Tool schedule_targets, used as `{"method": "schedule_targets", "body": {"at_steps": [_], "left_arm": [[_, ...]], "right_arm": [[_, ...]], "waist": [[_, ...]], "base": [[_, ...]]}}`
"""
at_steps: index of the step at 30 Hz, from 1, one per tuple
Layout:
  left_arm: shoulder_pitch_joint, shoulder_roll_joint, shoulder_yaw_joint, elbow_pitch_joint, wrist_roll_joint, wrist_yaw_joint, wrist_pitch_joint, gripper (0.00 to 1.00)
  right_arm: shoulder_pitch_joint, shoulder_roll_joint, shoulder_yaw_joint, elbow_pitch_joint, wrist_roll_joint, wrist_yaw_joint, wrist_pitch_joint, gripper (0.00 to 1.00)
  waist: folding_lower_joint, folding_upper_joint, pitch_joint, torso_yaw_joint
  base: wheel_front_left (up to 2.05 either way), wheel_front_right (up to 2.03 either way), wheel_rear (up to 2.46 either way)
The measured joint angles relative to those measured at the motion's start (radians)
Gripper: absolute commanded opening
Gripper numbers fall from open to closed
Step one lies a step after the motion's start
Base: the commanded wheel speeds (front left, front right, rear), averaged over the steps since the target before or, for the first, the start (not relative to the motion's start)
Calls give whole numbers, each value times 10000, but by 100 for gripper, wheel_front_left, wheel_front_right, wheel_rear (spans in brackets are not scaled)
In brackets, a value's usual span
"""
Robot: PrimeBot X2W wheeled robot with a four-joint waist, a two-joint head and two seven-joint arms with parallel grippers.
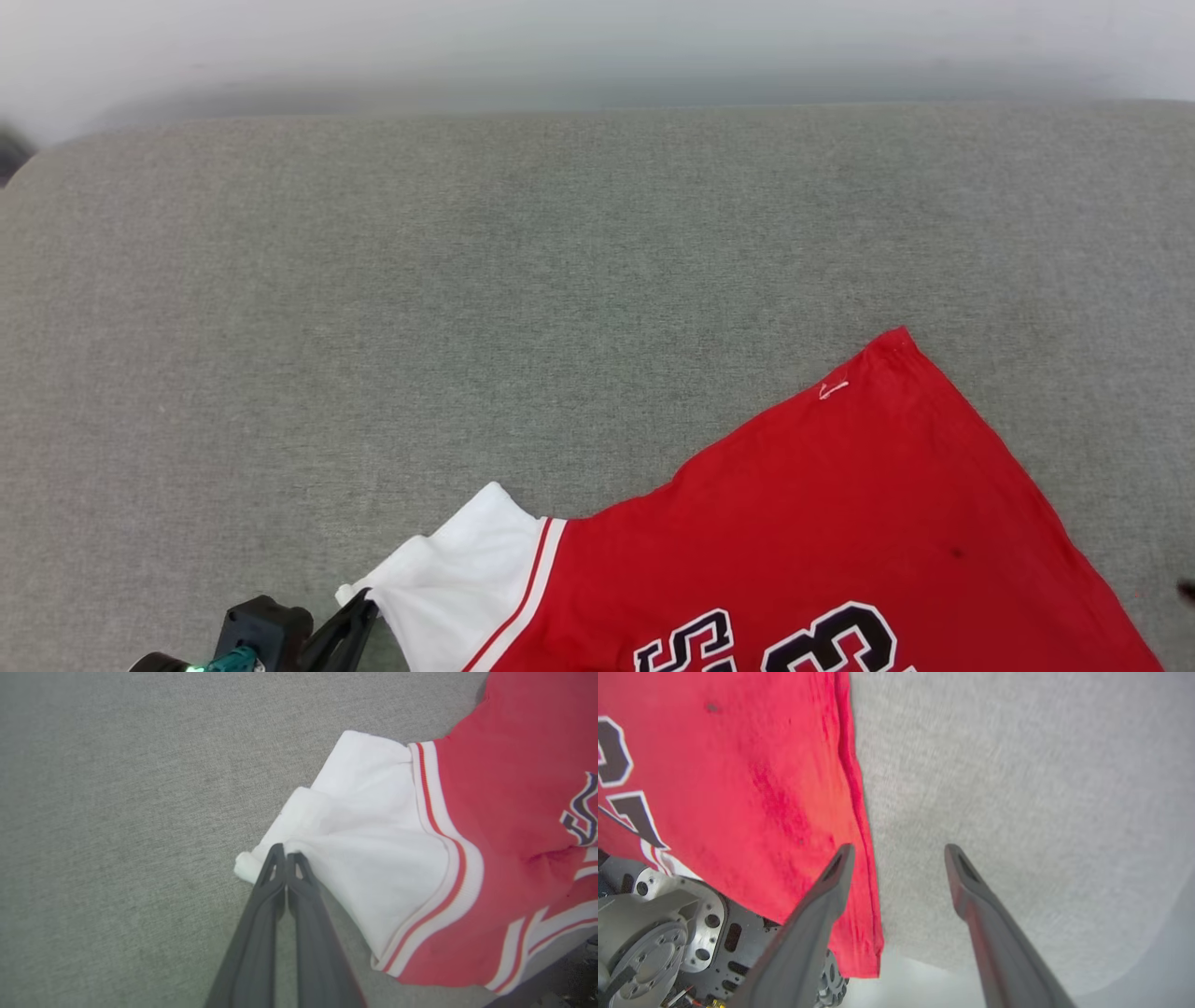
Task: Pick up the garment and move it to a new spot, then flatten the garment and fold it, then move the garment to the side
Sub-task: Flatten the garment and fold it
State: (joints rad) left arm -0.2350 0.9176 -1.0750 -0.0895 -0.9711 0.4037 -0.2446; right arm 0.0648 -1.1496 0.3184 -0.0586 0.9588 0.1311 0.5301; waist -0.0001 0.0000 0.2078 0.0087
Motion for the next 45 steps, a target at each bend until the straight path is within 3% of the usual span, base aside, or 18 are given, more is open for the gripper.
{"method": "schedule_targets", "body": {"at_steps": [5, 9, 13, 21, 29, 39, 40, 41, 45], "left_arm": [[-167, -100, -81, -46, 115, -48, 94, 0], [-461, -205, -109, -86, 330, -77, 186, 0], [-821, -458, -130, -111, 543, -161, 232, 0], [-1279, -838, -150, -136, 826, -163, 301, 0], [-1663, -1152, -115, -35, 1045, -259, 244, 0], [-1792, -1440, -69, 295, 1035, -397, 150, 0], [-1791, -1440, -69, 328, 1009, -399, 136, 0], [-1787, -1434, -59, 376, 972, -397, 125, 0], [-1605, -1396, 63, 497, 823, -401, 77, 0]], "right_arm": [[-1105, -435, -1204, -1158, -297, 2, 625, 100], [-2298, -545, -1229, -1962, -658, 2, 1787, 100], [-3692, -261, -504, -2192, -1087, 0, 3051, 100], [-6492, 1358, 1632, -1145, -1799, 0, 5150, 100], [-7983, 2399, 3145, 591, -2159, 2, 5367, 100], [-8454, 2489, 4635, 1751, -2046, 0, 4280, 100], [-8488, 2476, 4736, 1829, -2021, 0, 4102, 29], [-8547, 2479, 4842, 1904, -1965, 0, 3916, 0], [-8614, 2635, 5145, 2151, -1758, 0, 3051, 0]], "waist": [[0, 0, 87, 225], [1, 0, 324, 449], [0, 0, 614, 750], [1, 0, 1284, 1325], [2, 0, 2026, 1742], [0, 0, 2362, 1967], [1, 0, 2307, 1958], [0, 0, 2240, 1941], [2, 0, 1843, 1829]], "base": [[0, 0, 0], [0, 0, 0], [0, 0, 0], [0, 0, 0], [0, 0, 0], [0, 0, 0], [0, 0, 0], [0, 0, 0], [0, 0, 0]]}}
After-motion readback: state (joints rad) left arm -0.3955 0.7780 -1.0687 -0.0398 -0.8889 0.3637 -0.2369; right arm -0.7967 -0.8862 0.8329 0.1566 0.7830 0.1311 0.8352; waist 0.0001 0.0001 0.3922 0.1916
